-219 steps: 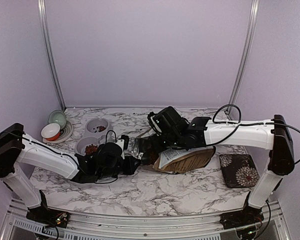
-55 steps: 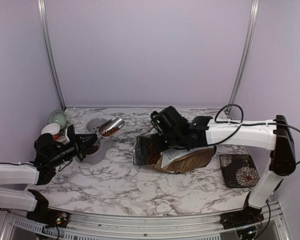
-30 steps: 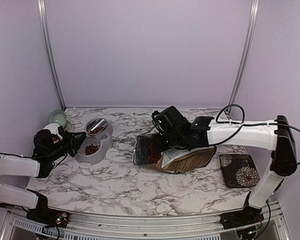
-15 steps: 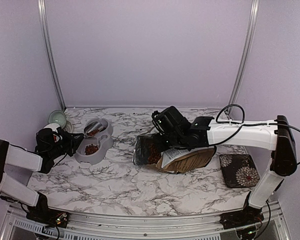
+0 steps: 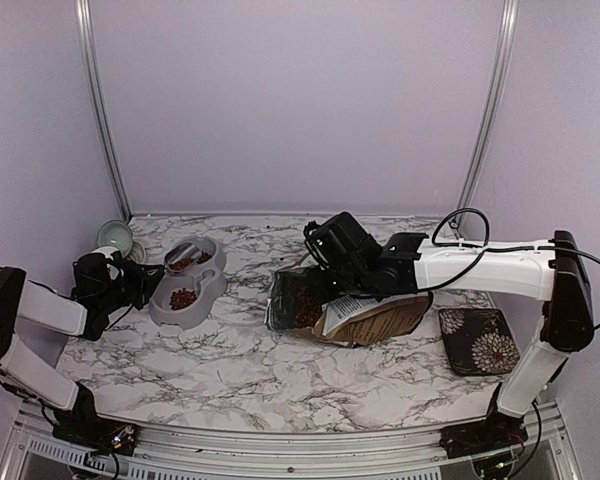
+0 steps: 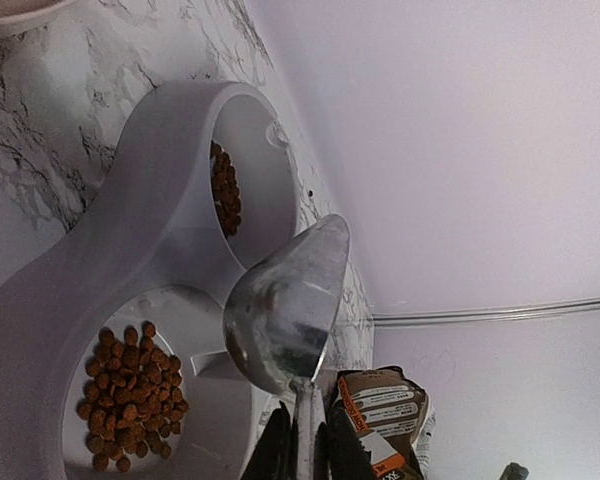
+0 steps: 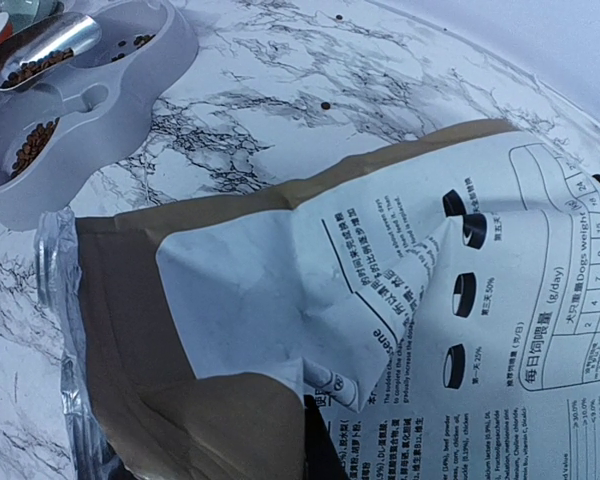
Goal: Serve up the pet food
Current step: Place the pet food in the pet food bowl.
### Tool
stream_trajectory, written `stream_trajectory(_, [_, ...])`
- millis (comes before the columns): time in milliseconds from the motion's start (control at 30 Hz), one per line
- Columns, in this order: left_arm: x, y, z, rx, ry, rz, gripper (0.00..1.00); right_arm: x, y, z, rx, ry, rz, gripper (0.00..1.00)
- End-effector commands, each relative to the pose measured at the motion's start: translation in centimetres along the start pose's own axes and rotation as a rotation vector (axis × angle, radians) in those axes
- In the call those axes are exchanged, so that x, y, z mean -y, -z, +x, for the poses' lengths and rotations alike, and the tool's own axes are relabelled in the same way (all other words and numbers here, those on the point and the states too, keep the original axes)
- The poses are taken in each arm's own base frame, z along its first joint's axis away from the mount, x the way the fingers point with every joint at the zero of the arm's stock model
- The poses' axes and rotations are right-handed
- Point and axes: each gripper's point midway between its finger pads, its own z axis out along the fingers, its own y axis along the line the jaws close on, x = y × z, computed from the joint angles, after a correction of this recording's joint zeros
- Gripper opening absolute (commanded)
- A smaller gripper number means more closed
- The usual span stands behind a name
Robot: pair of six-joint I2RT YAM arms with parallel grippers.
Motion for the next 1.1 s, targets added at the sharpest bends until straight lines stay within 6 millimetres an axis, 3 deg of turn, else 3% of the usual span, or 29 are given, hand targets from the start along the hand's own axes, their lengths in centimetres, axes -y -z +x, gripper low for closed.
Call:
stream_trajectory(0, [1.7,-0.7,-1.5,0.032,-0.082,0.031,0.0,2.1,0.8,-2.0,0.052,-0.021,0.058,0.0])
stream_trajectory(1067, [1.9,-1.1,-5.2,0.124,-0.397,-0.211,0.0,1.5,0.5,-2.7,0.05,-0.01,0.039,0.0])
